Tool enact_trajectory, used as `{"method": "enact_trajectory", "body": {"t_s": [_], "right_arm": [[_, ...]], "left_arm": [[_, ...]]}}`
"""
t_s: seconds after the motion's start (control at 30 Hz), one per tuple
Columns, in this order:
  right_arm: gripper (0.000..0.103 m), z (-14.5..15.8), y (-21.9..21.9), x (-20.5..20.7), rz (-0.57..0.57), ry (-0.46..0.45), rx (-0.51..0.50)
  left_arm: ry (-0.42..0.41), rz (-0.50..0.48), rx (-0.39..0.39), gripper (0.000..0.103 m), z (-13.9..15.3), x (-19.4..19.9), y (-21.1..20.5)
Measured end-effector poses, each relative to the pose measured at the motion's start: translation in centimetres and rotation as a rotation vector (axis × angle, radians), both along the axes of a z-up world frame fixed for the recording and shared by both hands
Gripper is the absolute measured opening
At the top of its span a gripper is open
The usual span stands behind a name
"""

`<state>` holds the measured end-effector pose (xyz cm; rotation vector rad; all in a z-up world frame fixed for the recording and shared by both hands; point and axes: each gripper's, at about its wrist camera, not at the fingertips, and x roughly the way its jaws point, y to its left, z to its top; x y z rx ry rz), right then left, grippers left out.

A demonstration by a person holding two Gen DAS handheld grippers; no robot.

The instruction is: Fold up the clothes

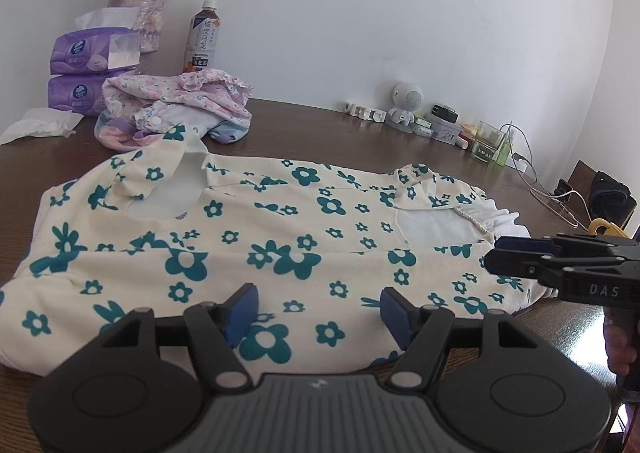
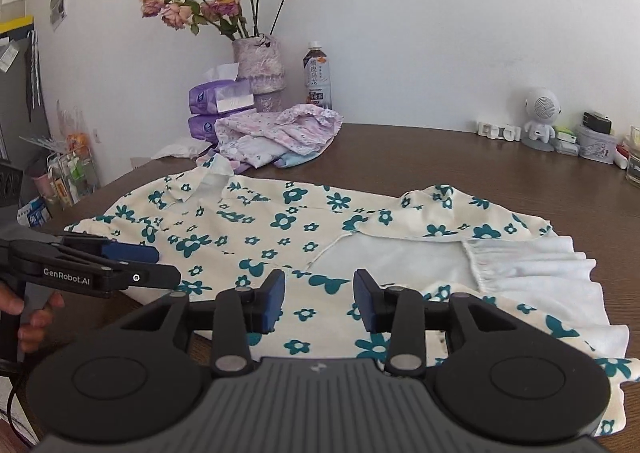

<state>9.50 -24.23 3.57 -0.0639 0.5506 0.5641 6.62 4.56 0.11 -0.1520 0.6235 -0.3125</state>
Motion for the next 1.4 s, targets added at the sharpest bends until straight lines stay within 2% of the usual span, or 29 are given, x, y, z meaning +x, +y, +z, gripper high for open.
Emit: {"method": "enact_trajectory", "body": {"t_s": [0.17, 0.47, 0.97, 1.2, 1.4], "right_arm": [[0.038, -1.7, 1.3, 0.9, 0.012, 0.054, -0.060], [0.038, -1.7, 0.2, 1.0, -0.055, 0.021, -0.091], [0.038, -2.4, -0.9, 1.7, -0.093, 0.051, -0.086], [0.040, -2.4, -0.9, 1.7, -0.097, 0.052, -0.087], [0.041, -2.5, -0.9, 1.8, -0.098, 0.051, -0.092]], "left_arm": [[0.000, 0.000, -0.004, 0.067, 0.0, 0.0, 0.0], [0.001, -0.001, -0.009, 0.067, 0.0, 0.0, 0.1], [0.001, -0.001, -0.007, 0.067, 0.0, 0.0, 0.1], [-0.001, 0.016, -0.032, 0.067, 0.0, 0.0, 0.4], [-0.001, 0.074, -0.028, 0.066, 0.3, -0.5, 1.6]]}}
